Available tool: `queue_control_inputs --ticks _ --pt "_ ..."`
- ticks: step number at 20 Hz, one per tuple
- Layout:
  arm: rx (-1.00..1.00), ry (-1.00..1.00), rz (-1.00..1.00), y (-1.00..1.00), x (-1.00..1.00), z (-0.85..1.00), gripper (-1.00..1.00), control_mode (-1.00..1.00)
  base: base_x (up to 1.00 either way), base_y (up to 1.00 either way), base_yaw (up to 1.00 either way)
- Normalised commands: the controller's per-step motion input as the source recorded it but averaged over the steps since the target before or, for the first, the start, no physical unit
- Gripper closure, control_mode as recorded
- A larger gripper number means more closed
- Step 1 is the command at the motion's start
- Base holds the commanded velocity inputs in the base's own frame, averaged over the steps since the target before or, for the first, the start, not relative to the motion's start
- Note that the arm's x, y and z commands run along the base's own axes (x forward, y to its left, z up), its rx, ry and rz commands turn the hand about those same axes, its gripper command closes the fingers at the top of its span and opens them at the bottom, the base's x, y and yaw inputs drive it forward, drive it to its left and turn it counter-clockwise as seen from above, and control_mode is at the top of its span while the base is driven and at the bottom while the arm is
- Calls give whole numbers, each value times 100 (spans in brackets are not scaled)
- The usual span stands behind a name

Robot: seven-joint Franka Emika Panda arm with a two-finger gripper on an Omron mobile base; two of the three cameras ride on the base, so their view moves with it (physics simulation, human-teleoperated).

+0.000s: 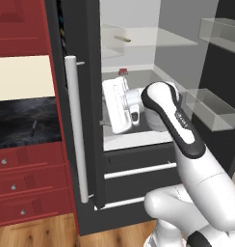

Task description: Retrieve the butter from the fridge and place it on a plate on the dining table. Then retrieve the butter knife by the fridge and place it near the plate.

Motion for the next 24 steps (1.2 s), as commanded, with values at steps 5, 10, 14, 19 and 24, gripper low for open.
queue_control_inputs --ticks 5,10,14,19,24 --pt "3 5 11 52 0 0 -100 -100 0 0 0" --pt "6 5 6 44 -5 0 -100 -100 0 0 0" --pt "3 2 0 32 -18 0 -100 -100 0 0 0" --pt "0 6 0 29 -3 0 -100 -100 0 0 0" --pt "0 3 0 6 -2 0 -100 -100 0 0 0"
